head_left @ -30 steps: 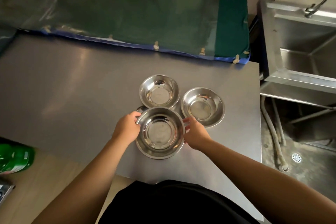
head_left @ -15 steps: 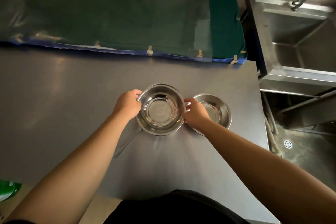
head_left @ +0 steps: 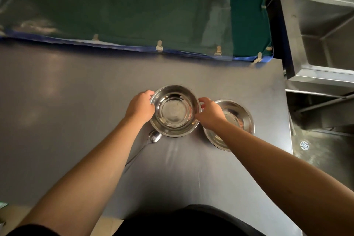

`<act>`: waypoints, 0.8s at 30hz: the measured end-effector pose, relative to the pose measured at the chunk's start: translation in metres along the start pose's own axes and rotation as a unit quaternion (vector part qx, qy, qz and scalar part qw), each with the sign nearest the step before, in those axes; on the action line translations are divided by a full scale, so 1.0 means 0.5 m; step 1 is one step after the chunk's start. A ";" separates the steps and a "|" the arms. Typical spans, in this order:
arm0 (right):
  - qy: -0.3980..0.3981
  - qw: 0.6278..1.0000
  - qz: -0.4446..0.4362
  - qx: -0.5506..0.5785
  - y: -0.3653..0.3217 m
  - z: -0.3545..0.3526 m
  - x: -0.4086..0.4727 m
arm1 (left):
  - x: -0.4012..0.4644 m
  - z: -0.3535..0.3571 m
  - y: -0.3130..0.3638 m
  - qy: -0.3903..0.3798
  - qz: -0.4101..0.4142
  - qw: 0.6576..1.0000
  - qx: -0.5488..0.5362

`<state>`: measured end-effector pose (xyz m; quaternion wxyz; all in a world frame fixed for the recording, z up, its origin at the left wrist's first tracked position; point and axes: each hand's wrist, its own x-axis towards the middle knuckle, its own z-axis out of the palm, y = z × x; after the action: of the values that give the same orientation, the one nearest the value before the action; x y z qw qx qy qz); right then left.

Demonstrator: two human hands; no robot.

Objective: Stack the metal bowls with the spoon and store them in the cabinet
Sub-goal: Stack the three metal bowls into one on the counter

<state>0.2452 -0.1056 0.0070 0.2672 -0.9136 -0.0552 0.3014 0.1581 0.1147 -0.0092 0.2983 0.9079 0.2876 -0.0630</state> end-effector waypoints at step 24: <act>0.070 0.997 -0.016 -0.014 0.031 -0.017 0.000 | -0.003 0.043 -0.026 0.025 -0.043 0.997 -0.061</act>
<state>0.2492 -0.1230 0.0047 0.2623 -0.9351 -0.0557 0.2315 0.1505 0.1100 -0.0330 0.3426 0.8761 0.3375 -0.0354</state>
